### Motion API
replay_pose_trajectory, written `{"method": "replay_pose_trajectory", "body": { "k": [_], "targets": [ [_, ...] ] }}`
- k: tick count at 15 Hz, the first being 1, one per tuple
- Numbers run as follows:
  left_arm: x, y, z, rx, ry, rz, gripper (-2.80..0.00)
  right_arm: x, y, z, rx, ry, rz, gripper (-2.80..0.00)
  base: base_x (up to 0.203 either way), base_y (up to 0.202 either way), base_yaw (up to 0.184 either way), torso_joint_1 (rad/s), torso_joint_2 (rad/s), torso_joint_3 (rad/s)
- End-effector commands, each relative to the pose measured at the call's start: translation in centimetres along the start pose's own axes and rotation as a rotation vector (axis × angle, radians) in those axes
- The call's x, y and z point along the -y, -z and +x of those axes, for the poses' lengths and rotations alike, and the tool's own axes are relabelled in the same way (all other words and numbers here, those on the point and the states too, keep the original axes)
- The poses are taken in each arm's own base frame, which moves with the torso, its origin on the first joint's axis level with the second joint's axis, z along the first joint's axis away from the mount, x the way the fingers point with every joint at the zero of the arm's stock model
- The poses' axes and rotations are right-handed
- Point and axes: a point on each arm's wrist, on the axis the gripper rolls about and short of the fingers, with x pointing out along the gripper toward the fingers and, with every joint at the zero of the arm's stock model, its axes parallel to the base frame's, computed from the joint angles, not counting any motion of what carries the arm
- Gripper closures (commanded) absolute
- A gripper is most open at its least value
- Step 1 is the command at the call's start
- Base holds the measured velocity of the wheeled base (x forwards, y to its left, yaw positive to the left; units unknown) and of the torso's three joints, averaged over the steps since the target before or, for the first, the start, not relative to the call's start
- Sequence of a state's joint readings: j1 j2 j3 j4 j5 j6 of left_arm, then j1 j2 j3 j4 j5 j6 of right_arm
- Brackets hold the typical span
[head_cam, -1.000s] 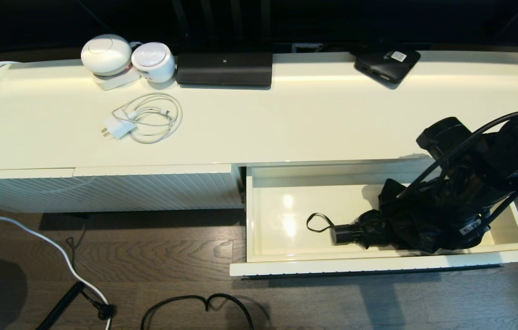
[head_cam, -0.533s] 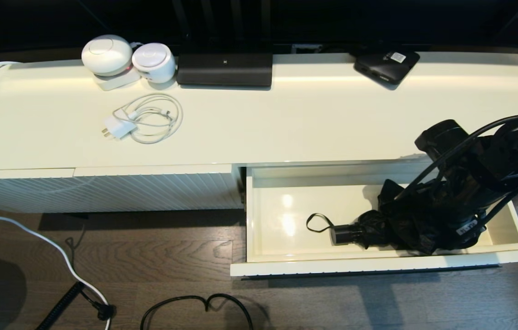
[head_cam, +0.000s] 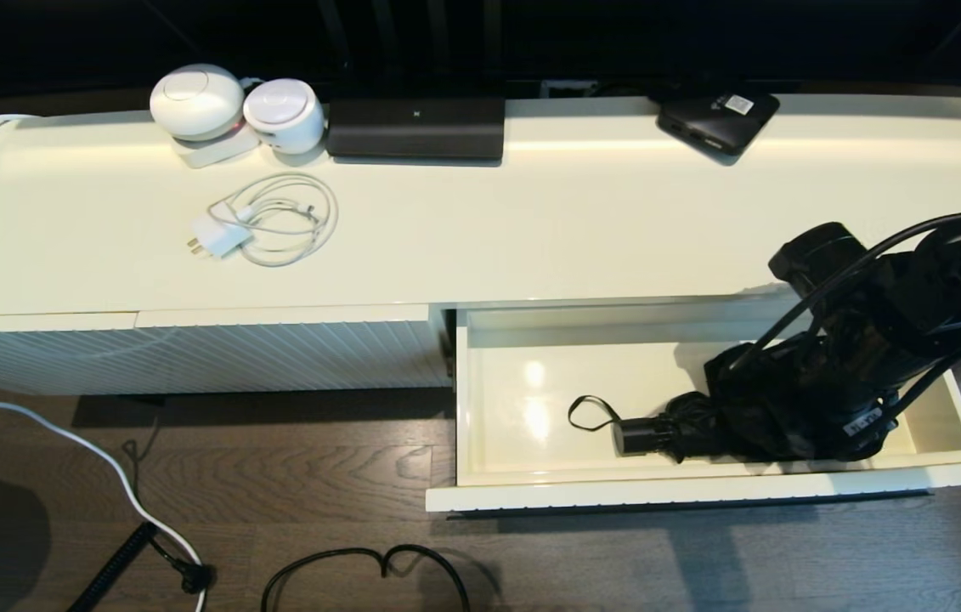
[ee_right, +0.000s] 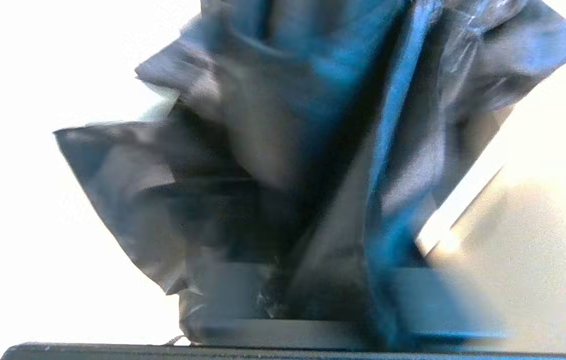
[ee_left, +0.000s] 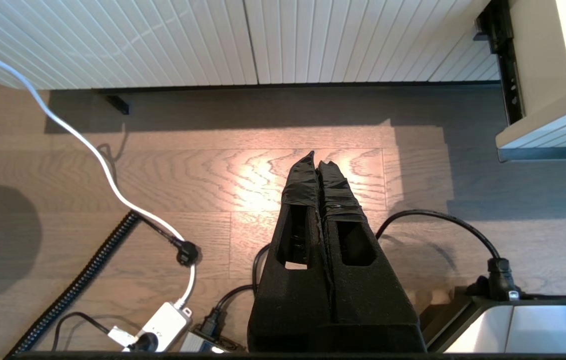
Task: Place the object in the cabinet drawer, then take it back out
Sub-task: Take the umbrella out of the drawer and put it on the table
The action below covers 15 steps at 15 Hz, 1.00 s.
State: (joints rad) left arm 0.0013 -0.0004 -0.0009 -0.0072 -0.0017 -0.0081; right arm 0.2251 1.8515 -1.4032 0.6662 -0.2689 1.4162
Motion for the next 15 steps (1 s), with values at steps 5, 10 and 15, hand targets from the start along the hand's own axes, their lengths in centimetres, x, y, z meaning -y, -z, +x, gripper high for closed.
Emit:
{"method": "replay_pose_trajectory", "body": {
  "k": [5, 10, 15],
  "targets": [
    [0.0, 0.0, 0.0, 0.002, 0.000, -0.001, 0.00, 0.1, 0.3, -1.9, -0.004, -0.048, -0.005, 0.00, 0.000, 0.000, 0.000, 0.000, 0.00, 0.000],
    [0.0, 0.0, 0.0, 0.002, 0.000, -0.001, 0.00, 0.6, 0.5, -3.9, 0.001, -0.089, -0.012, 0.00, 0.000, 0.000, 0.000, 0.000, 0.00, 0.000],
    [0.0, 0.0, 0.0, 0.004, 0.000, -0.001, 0.00, 1.5, 0.1, -5.7, 0.005, -0.097, -0.010, 0.00, 0.000, 0.000, 0.000, 0.000, 0.00, 0.000]
  ]
}}
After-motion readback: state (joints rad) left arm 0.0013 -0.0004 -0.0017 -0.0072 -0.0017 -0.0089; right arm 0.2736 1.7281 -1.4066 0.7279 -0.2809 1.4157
